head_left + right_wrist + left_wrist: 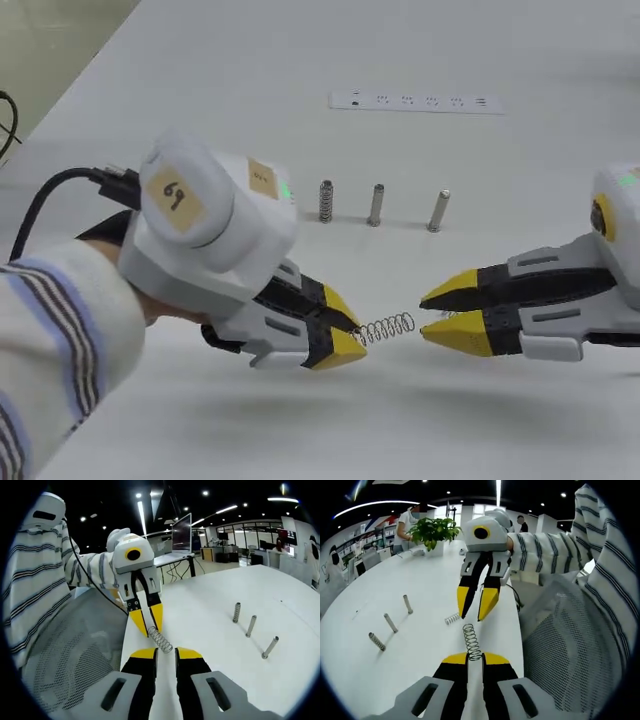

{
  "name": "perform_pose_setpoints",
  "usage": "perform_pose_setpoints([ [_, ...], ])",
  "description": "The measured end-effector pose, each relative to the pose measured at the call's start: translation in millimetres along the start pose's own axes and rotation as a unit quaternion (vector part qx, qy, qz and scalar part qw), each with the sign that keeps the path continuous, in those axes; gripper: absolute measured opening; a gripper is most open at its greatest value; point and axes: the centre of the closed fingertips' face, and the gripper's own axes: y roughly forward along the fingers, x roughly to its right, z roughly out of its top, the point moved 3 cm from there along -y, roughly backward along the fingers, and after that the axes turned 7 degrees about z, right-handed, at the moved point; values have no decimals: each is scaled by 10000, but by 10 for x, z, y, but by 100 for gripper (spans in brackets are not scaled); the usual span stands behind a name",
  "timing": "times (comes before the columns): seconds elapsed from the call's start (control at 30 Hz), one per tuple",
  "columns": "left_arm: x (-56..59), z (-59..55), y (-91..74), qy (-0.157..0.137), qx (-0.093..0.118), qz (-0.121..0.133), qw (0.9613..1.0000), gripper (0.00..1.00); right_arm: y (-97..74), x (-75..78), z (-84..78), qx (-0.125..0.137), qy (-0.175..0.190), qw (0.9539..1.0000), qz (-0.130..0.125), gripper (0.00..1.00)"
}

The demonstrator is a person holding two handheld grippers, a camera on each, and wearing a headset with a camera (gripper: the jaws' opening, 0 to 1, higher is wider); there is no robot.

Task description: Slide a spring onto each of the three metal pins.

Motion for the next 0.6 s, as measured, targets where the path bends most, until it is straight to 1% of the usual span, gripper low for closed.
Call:
perform_pose_setpoints([
  [0.1,26,-20,5,-9,-9,-49,10000,2,27,-5,-22,-48,3,10000,32,11],
  [0.2,39,-22,4,-3,5,-70,10000,1,64,-37,-49,-121,24,9998,140,10],
  [0.3,53,3,-5,-5,72,-100,9999,1,86,-51,-61,-155,24,9997,193,9],
  [0.33,66,24,-11,-29,128,-138,9998,1,96,-54,-63,-158,27,9997,203,9],
  [0.37,65,22,-14,-48,115,-134,9998,1,97,-54,-67,-172,22,9996,204,9],
  [0.4,59,28,-18,7,147,-123,9998,1,100,-52,-73,-179,16,9996,207,8],
  [0.53,79,50,-28,5,215,-167,9996,1,118,-69,-59,-84,81,9996,261,5],
  [0.6,82,47,-24,13,210,-176,9996,1,122,-71,-57,-75,76,9996,256,4],
])
